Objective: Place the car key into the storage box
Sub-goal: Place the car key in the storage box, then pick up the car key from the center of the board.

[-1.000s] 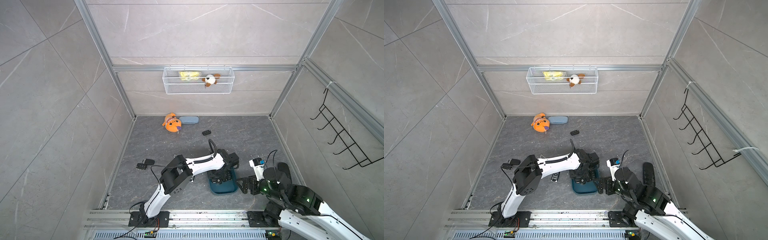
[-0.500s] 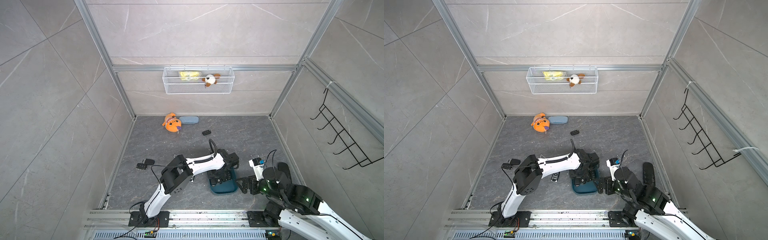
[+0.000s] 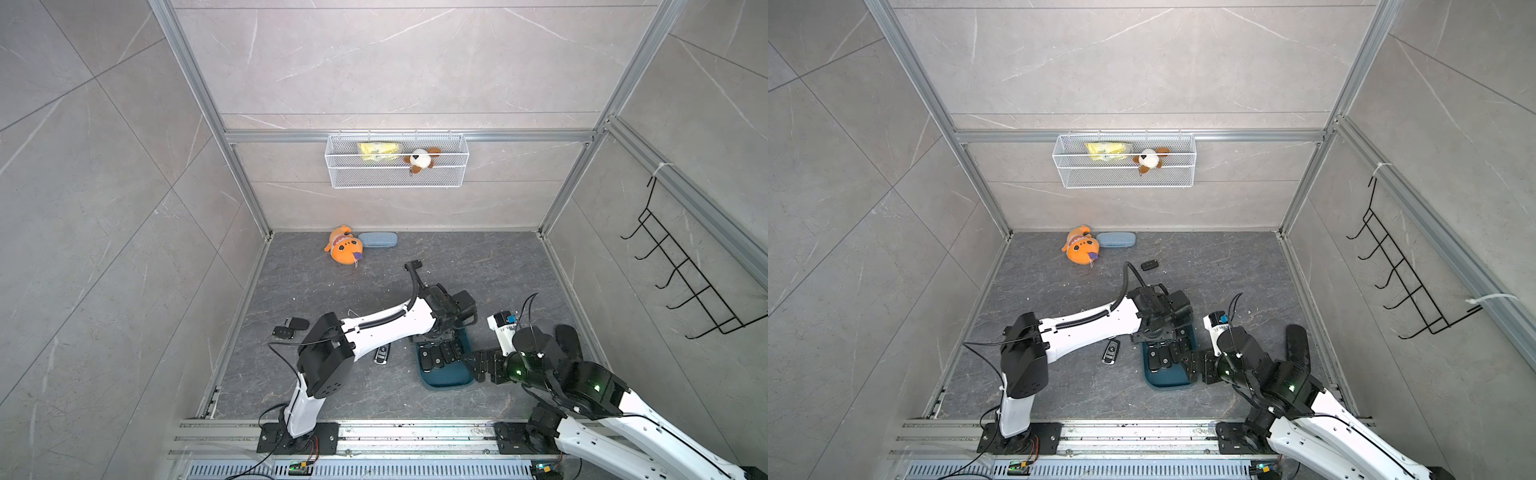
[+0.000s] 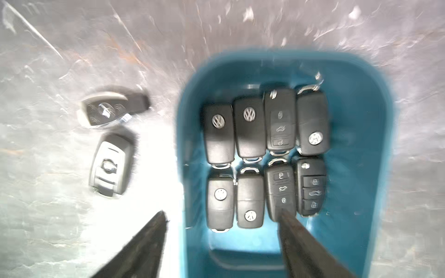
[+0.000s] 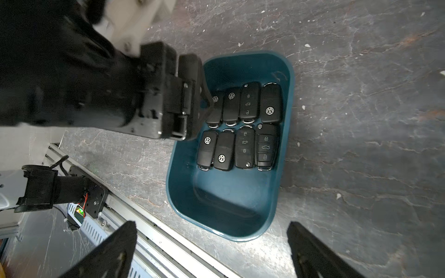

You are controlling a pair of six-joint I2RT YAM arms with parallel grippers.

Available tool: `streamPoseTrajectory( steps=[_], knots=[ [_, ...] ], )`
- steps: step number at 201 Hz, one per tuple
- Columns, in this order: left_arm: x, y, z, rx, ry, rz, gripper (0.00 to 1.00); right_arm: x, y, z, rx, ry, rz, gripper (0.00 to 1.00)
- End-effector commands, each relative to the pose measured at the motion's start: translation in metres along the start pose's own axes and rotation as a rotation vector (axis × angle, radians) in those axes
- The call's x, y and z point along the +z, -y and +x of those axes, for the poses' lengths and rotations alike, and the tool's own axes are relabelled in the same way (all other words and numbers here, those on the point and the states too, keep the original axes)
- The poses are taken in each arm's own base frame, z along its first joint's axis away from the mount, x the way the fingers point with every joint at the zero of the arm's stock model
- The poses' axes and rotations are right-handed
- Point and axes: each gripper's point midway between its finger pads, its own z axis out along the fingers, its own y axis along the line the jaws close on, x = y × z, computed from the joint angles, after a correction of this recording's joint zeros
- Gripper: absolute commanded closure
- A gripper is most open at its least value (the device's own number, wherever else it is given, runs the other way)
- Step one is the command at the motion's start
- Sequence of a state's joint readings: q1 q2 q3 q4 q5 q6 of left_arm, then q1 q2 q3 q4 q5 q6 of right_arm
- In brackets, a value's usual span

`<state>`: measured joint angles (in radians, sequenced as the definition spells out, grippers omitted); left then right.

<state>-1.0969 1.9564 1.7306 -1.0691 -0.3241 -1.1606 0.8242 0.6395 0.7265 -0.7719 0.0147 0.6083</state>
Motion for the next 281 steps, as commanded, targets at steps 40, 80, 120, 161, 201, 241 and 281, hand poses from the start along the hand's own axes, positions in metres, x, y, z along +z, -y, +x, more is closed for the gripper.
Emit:
streamPoseTrajectory(
  steps=[40,80,120,161,201,241,281],
  knots=[
    [-0.017,-0.074,-0.038,-0.08,0.088,-0.058,0.0,0.019,-0.042,-0.036,-0.047,0.025,-0.107,0.0],
    [-0.001,-0.114,-0.033,-0.053,0.055,-0.07,0.0,0.037,-0.058,-0.046,-0.058,-0.003,-0.14,0.0],
    [0.023,-0.134,-0.017,-0.025,-0.004,0.005,0.12,0.049,-0.065,-0.051,-0.058,-0.02,-0.145,0.01],
    [0.044,-0.134,-0.005,0.048,-0.065,0.014,0.22,0.06,-0.07,-0.054,-0.049,-0.031,-0.147,0.01],
    [0.069,-0.126,0.009,0.109,-0.139,0.024,0.24,0.067,-0.073,-0.055,-0.044,-0.04,-0.147,0.01],
    [0.088,-0.123,0.021,0.149,-0.196,0.022,0.27,0.069,-0.074,-0.055,-0.043,-0.044,-0.142,0.0],
    [0.101,-0.124,0.033,0.147,-0.241,0.015,0.38,0.07,-0.074,-0.054,-0.04,-0.05,-0.135,0.01]
  ],
)
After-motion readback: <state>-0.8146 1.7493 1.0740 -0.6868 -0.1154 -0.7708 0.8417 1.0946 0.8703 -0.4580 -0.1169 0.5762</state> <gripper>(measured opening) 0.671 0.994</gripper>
